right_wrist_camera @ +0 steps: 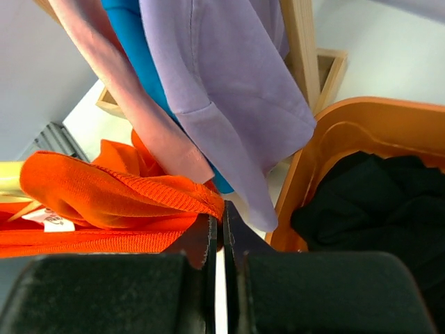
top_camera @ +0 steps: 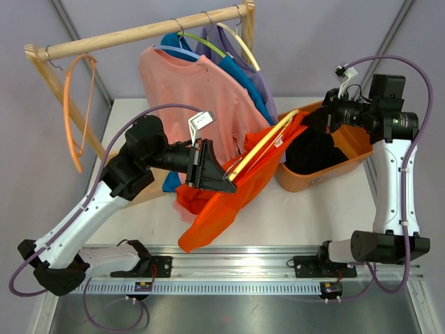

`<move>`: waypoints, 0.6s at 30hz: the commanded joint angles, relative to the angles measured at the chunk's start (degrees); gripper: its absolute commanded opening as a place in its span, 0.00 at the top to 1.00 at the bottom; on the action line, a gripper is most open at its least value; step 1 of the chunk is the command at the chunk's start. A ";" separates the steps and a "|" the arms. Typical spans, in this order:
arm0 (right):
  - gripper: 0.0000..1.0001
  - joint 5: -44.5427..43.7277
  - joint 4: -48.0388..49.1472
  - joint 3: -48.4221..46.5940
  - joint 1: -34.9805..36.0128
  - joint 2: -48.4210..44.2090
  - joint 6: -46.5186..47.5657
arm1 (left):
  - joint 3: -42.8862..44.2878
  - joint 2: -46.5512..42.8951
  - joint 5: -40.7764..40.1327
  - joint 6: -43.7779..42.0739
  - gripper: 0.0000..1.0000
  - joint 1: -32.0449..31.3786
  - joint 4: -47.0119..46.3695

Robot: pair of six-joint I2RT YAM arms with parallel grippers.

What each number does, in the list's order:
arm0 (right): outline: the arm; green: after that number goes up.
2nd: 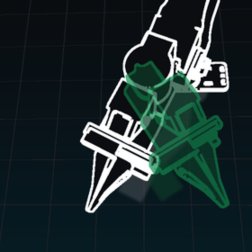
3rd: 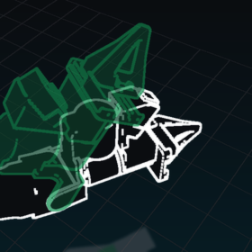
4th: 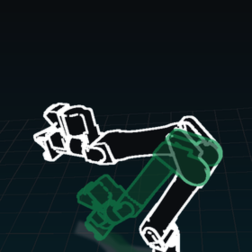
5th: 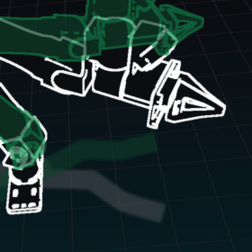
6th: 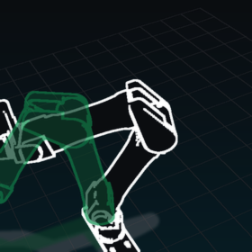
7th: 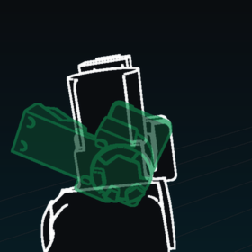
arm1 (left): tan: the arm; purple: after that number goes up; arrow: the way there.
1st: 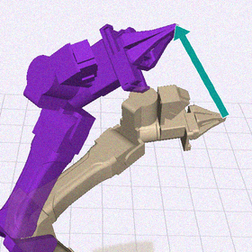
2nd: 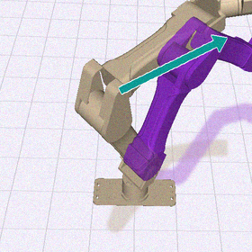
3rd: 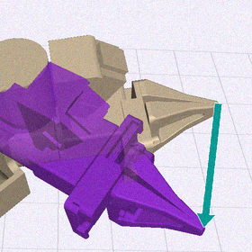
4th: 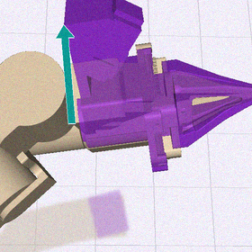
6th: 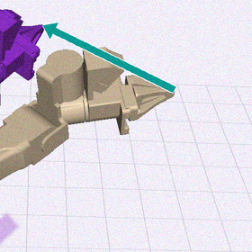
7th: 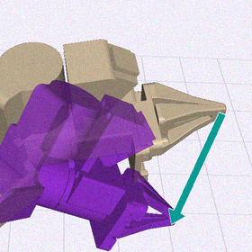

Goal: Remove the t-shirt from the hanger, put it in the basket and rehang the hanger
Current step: Remove the tshirt from the hanger

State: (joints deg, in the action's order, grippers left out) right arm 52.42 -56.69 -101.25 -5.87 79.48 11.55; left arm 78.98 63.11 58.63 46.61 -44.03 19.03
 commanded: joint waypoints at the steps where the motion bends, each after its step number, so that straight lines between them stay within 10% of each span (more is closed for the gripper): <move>1: 1.00 -18.59 9.05 0.79 -7.22 5.15 5.41 | 2.76 -8.79 18.36 4.80 1.00 -1.50 -8.74; 18: 1.00 -15.78 8.61 2.99 -12.23 8.58 2.16 | 4.52 -9.41 18.01 9.29 1.00 -1.50 -13.49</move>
State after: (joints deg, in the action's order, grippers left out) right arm 56.71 -60.29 -98.91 -9.34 82.24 9.39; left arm 78.30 63.07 57.60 50.98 -43.97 11.97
